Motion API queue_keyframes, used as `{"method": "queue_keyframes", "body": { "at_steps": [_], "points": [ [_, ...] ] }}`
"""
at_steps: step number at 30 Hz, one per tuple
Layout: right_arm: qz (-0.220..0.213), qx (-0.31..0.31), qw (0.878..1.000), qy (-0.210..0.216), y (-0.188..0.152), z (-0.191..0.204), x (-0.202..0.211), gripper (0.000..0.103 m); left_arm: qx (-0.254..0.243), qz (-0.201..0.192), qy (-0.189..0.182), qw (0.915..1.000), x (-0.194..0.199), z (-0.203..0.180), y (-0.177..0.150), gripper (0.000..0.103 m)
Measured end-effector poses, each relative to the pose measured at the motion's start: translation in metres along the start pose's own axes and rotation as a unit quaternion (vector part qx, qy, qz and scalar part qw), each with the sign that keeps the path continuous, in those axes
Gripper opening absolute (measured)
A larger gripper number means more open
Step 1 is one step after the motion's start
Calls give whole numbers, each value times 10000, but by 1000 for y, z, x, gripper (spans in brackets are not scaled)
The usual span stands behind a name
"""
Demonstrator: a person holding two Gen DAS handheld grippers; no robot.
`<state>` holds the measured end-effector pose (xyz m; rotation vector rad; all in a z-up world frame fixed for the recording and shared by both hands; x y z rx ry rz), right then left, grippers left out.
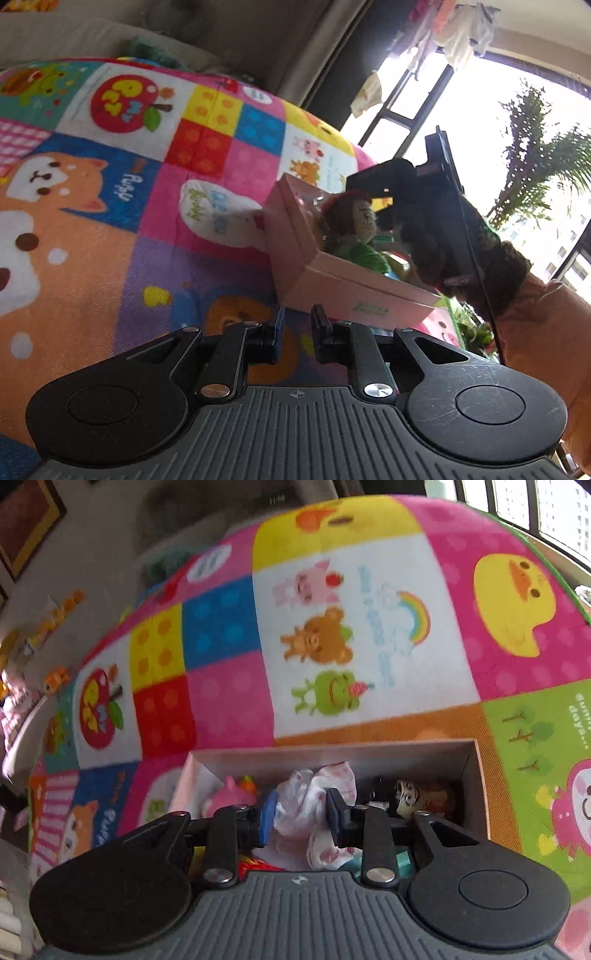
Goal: Organize objects
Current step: 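Carry the crank toy with left gripper while right gripper carries the lace cloth into the box, then open the right gripper over the box while left gripper lowers the crank toy inside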
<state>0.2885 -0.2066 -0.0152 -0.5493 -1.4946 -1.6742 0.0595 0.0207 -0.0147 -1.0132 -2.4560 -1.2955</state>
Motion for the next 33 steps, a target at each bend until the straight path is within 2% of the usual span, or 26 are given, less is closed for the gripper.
{"method": "queue_keyframes", "body": {
  "at_steps": [2, 4, 7, 9, 12, 14, 17, 19, 20, 21, 22, 24, 26, 29, 33],
  "points": [
    [15, 11, 10000, -42, -2, -1, 3, 56, 26, 46, 58, 10000, -2, 3, 0, 17],
    [-126, -72, 9999, 81, -1, -4, 19, 62, 63, 73, 107, 9999, -4, 4, 0, 17],
    [-455, -117, 9985, 283, 2, -11, 57, 64, 117, 106, 73, 9998, -6, -1, 4, 17],
    [-709, -13, 9971, 291, -3, -14, 85, 64, -37, 54, 91, 9999, -7, -12, 9, 17],
    [-1092, 484, 9928, 6, -25, -19, 128, 66, -270, -95, 91, 9995, -12, -31, 24, 17],
    [-1258, 891, 9876, -287, -49, -21, 149, 72, -424, -141, 140, 9989, -24, -44, 37, 17],
    [-1264, 1413, 9807, -478, -90, -22, 165, 74, -556, 71, 487, 9972, -58, -53, 56, 17],
    [-1146, 1645, 9785, -474, -116, -19, 165, 74, -625, 371, 956, 9928, -84, -50, 60, 17],
    [-1080, 1751, 9774, -491, -126, -18, 163, 74, -686, 522, 1176, 9893, -96, -47, 60, 25],
    [-1013, 1870, 9756, -536, -136, -17, 159, 74, -741, 675, 1308, 9863, -104, -44, 58, 27],
    [-958, 1989, 9734, -606, -144, -15, 154, 74, -789, 799, 1480, 9826, -112, -40, 55, 36],
    [-848, 2180, 9697, -712, -156, -9, 140, 70, -851, 737, 1702, 9790, -113, -32, 56, 55],
    [-748, 2374, 9650, -821, -163, 0, 124, 59, -771, 685, 1864, 9770, -108, -22, 59, 80],
    [-768, 2482, 9604, -1002, -161, 14, 108, 61, -693, 576, 1958, 9765, -96, -7, 65, 93],
    [-802, 2413, 9637, -818, -154, 35, 95, 61, -631, 339, 2100, 9751, -82, 13, 77, 96]
  ]
}}
Point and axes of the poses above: each gripper's, at about its wrist camera, not at the fingertips, and x roughly against the way its jaws point, z to its left, y to its top, the point moved 7 cm from there along -x, roughly the way its jaws point, and after that the axes turned 10 degrees about x, right-handed, at the moved point
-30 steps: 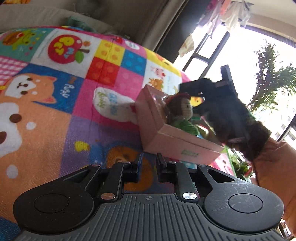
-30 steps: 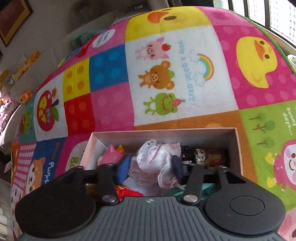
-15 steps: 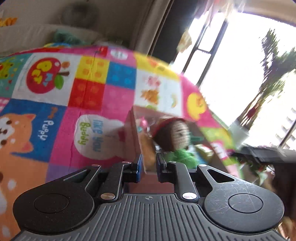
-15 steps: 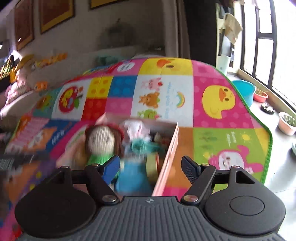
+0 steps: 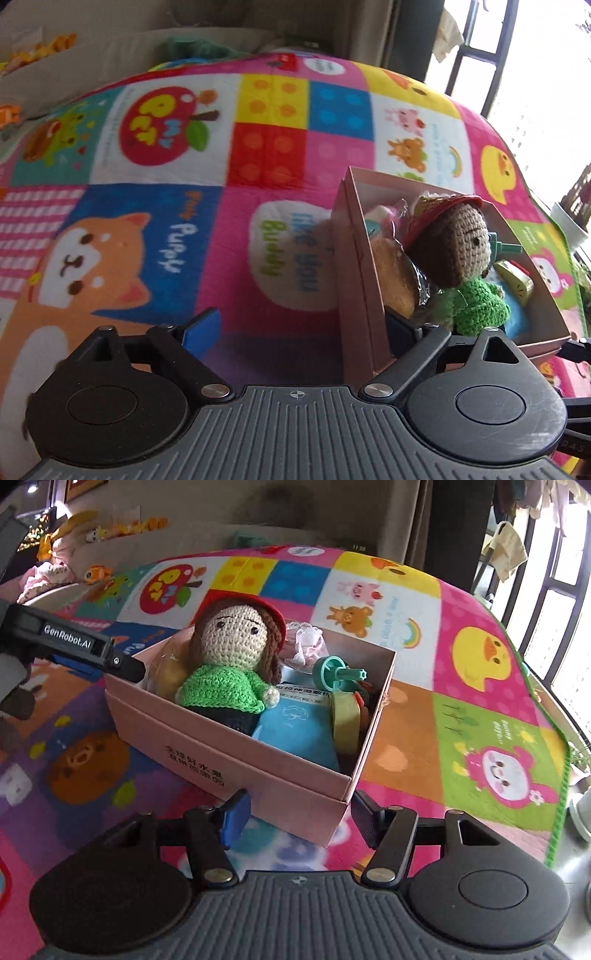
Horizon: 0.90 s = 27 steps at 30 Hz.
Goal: Organize objects
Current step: 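Open the right gripper over the box while left gripper lowers the crank toy inside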
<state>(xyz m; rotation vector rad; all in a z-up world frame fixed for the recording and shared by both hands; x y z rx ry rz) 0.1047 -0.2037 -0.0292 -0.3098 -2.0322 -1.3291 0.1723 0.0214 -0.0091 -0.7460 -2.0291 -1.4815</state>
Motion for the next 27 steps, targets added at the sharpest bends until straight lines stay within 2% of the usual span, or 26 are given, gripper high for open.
{"method": "queue_keyframes", "body": {
  "at_steps": [8, 18, 22, 27],
  "points": [
    [5, 141, 9998, -162, 23, 32, -16, 63, 305, -154, -213, 9992, -6, 36, 11, 101],
    [76, 224, 9987, -460, 25, 38, -21, 64, 351, -169, -409, 9984, -9, 41, 10, 101],
    [99, 341, 9976, -595, 26, 40, -24, 64, 364, -161, -405, 9984, -9, 42, 11, 102],
    [89, 265, 9980, -567, 26, 41, -24, 64, 385, -186, -337, 9985, -9, 43, 11, 102]
  ]
}}
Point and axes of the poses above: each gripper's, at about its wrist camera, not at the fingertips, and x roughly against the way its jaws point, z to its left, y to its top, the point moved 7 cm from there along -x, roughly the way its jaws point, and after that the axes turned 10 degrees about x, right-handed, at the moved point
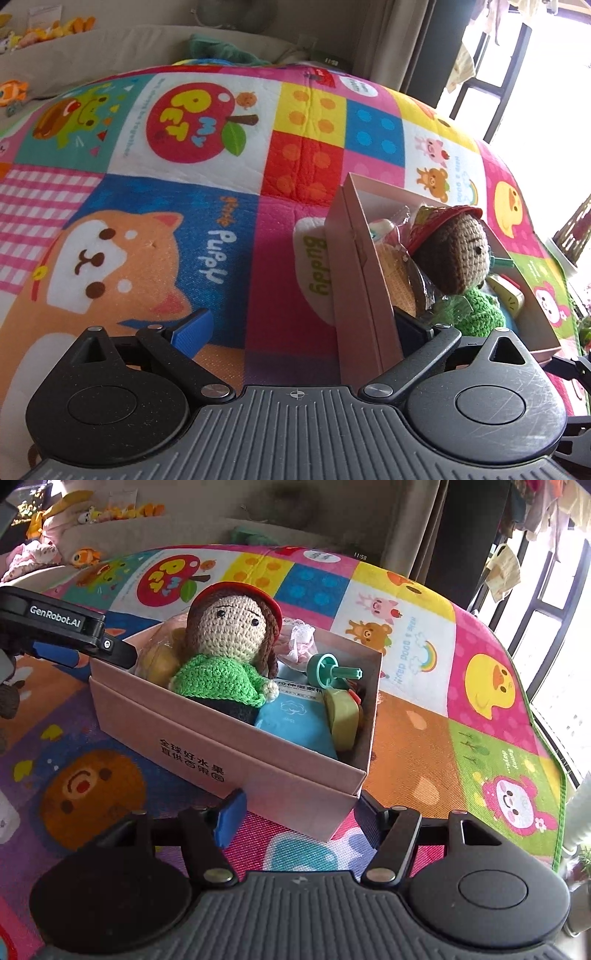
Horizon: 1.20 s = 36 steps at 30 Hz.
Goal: Organize objects
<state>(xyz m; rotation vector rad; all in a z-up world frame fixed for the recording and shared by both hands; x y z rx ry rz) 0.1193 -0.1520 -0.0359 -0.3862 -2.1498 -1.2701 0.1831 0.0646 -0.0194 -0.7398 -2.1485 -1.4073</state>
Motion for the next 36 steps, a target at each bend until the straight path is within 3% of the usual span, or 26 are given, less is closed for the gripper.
{"method": "queue_keyframes", "body": {
  "at_steps": [4, 6, 8, 11, 15, 17, 20, 22, 27, 31, 36],
  "points": [
    [-16, -84, 10000, 11, -1, 0, 2, 64, 48, 48, 29, 10000, 0, 0, 1, 102],
    [-21, -157, 9999, -23, -1, -1, 6, 70, 82, 66, 28, 9999, 3, 0, 1, 101],
    [-71, -303, 9995, -69, -3, -3, 15, 82, 20, -91, 44, 9999, 16, -1, 0, 101],
    [-107, -476, 9988, -31, -12, -3, 35, 87, 5, -517, 19, 9987, 49, -2, -6, 101],
    [189, -720, 9971, 178, -37, 12, 55, 90, 10, -432, -254, 9987, 82, -4, -43, 101],
    [331, -837, 9957, 197, -51, 21, 62, 103, -47, -272, -305, 9992, 90, -6, -72, 101],
    [481, -949, 9943, 113, -66, 32, 65, 103, -136, 14, -224, 9997, 91, -10, -108, 101],
    [467, -1123, 9926, 19, -70, 31, 63, 103, -415, -133, -13, 9991, 91, -15, -120, 101],
    [390, -1569, 9867, 192, -72, 16, 50, 103, -829, -285, 401, 9953, 80, -21, -125, 101],
    [210, -1803, 9832, -171, -74, 10, 46, 103, -1107, -272, 692, 9911, 75, -28, -128, 102],
    [153, -1788, 9834, -266, -72, 12, 45, 103, -991, -292, 766, 9917, 69, -30, -125, 102]
  ]
}}
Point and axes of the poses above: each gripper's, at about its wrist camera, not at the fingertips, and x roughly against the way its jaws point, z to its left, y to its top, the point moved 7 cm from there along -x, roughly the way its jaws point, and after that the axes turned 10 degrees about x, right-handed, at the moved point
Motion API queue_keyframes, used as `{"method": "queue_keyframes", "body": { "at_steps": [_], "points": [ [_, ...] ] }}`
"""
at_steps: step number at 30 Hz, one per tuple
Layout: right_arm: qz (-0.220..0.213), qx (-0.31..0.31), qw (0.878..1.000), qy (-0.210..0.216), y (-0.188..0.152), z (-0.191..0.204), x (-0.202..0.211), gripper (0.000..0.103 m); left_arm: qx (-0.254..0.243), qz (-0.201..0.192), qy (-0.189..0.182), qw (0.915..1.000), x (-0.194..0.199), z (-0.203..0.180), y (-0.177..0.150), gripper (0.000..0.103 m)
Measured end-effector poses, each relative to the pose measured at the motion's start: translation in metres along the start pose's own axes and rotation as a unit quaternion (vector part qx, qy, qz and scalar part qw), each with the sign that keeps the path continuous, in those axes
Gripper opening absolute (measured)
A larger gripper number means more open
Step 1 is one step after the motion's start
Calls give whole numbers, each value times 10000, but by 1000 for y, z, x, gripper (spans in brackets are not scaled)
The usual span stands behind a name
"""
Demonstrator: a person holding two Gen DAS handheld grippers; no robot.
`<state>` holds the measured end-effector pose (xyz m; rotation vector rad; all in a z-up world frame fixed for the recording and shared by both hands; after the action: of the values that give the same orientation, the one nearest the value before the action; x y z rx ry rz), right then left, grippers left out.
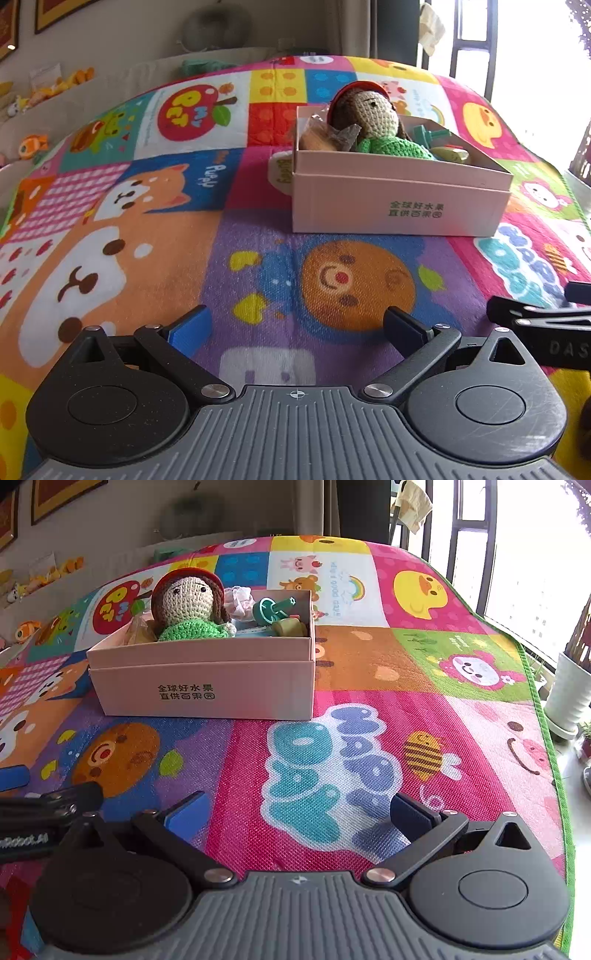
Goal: Organize objects
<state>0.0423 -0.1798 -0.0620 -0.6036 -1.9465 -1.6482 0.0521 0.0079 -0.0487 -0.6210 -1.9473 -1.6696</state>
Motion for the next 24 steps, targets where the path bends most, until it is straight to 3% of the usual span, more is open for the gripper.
{"method": "queue_keyframes", "body": {
  "at_steps": [24],
  "points": [
    [-15, 30, 10000, 58, 4, -2, -4, 103, -10, 11, -62, 10000, -3, -2, 1, 102]
  ]
}}
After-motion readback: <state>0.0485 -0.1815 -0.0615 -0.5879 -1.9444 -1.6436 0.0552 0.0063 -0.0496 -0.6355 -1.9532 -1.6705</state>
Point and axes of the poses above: each gripper's, at about its wrist camera, not at the fingertips, and x roughly against the way its jaws point, z to its left, y to its top, the point moved 7 cm from there along -x, roughly the way its jaws point, and after that the axes turned 10 degrees about x, right-handed, at the moved point
